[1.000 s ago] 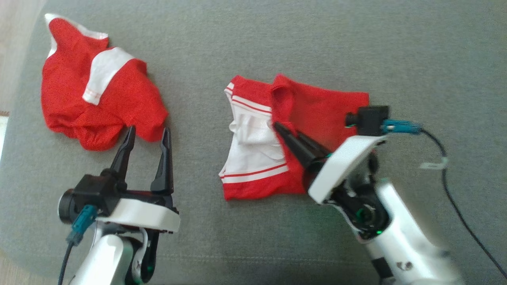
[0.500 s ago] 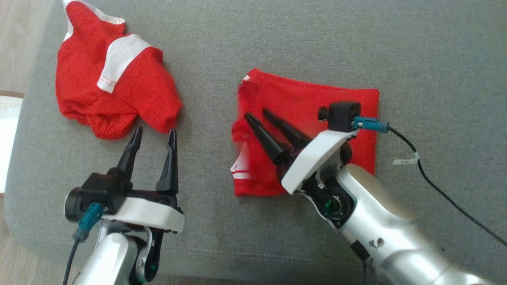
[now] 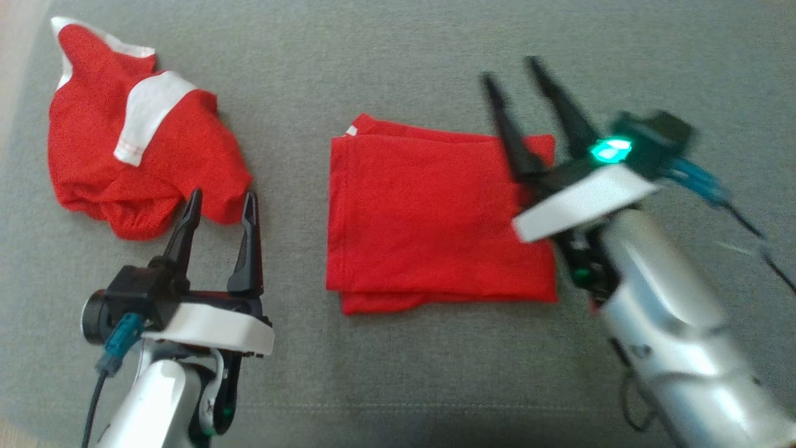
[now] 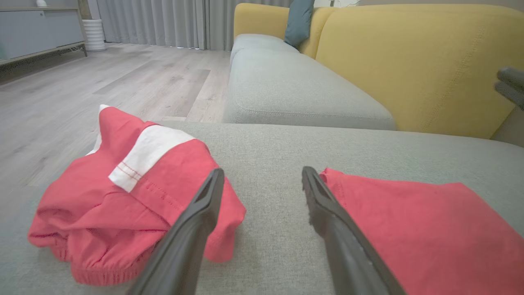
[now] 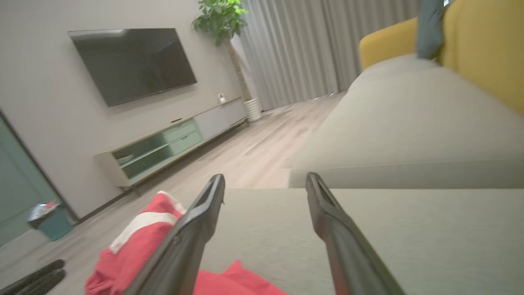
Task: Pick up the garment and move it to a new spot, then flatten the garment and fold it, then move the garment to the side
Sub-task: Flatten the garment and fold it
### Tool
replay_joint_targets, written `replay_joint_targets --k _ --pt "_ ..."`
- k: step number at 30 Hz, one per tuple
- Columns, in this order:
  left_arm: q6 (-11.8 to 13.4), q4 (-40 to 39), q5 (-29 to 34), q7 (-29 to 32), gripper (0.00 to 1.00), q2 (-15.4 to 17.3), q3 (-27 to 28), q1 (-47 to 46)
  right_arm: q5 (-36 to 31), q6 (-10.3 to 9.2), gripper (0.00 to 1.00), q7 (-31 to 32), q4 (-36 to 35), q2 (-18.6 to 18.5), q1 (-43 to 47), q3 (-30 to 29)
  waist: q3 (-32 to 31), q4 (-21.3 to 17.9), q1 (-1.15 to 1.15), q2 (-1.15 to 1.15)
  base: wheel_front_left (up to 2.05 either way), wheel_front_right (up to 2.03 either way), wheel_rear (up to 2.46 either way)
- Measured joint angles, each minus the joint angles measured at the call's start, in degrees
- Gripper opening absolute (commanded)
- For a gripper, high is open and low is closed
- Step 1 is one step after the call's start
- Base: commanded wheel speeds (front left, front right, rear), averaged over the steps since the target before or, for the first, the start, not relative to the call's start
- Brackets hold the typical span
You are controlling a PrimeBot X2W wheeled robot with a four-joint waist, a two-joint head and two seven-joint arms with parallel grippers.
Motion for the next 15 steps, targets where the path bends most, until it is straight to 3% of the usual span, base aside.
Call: replay_joint_targets --k 7,15 --pt "0.96 -1.16 -0.01 0.02 1.0 0.88 1.0 0.31 -11.0 0.0 1.0 4.08 -11.15 -3.86 14.58 -16.35 -1.4 -2.4 0.0 0.0 0.0 0.0 0.0" --pt "1.51 -1.82 -0.02 0.66 1.0 2.05 1.55 1.23 -16.88 0.0 1.0 11.12 -25.94 -2.12 27.37 -26.26 -2.29 -4.62 0.0 0.0 0.0 0.0 0.0"
